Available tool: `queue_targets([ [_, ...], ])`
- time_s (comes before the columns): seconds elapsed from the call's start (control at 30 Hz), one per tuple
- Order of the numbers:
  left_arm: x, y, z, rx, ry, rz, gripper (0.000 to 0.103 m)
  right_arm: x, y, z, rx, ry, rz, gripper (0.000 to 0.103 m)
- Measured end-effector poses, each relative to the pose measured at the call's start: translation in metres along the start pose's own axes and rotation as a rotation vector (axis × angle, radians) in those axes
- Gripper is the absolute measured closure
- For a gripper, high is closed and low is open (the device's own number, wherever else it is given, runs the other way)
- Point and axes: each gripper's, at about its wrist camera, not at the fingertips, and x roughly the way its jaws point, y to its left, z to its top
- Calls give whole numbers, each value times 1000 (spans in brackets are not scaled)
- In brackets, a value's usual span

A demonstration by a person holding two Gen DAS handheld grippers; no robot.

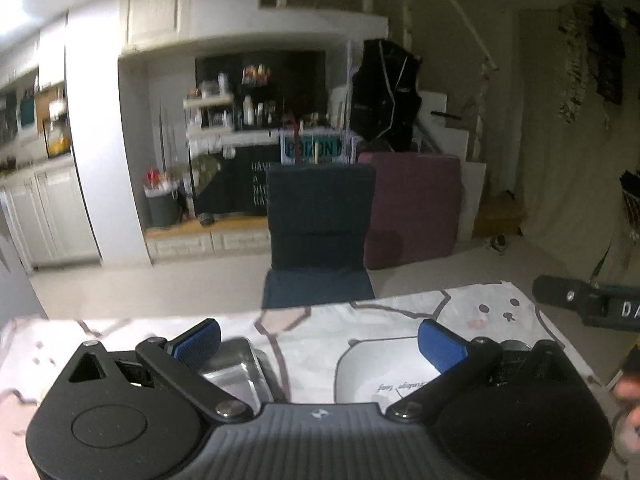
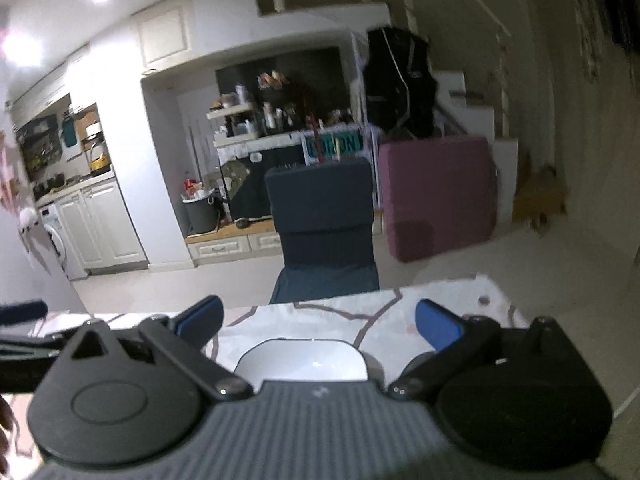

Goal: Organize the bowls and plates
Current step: 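Close the left gripper on the white square plate rim while the right gripper grips it too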

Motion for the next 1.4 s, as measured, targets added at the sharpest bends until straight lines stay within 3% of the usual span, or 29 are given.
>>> queue_targets([
  [0.23, 72, 9, -17, -70, 121, 14, 0, 60, -14, -19, 65, 99, 3, 0],
  [0.47, 122, 19, -43, -115, 248, -64, 0, 111, -33, -53, 217, 275, 57, 0],
  [0.53, 131, 20, -49, -127, 270, -83, 0, 117, -34, -62, 237, 314, 96, 0],
  [0.63, 142, 19, -56, -128, 281, -101, 0, 127, -31, -72, 226, 369, 86, 0],
  [0.83, 152, 17, -65, -93, 235, -103, 0, 149, -33, -87, 254, 424, 60, 13],
  [0.93, 159, 16, -68, -75, 241, -132, 0, 158, -35, -92, 272, 434, 49, 24],
  [1.1, 171, 22, -74, -134, 265, -214, 0, 177, -35, -86, 266, 422, 30, 44],
  [1.23, 180, 24, -79, -145, 294, -229, 20, 177, -34, -84, 247, 416, -6, 59],
  [1.3, 185, 28, -82, -169, 315, -237, 26, 179, -40, -84, 250, 406, -15, 72],
  [1.4, 190, 33, -86, -189, 331, -249, 41, 187, -48, -78, 259, 383, -25, 78],
])
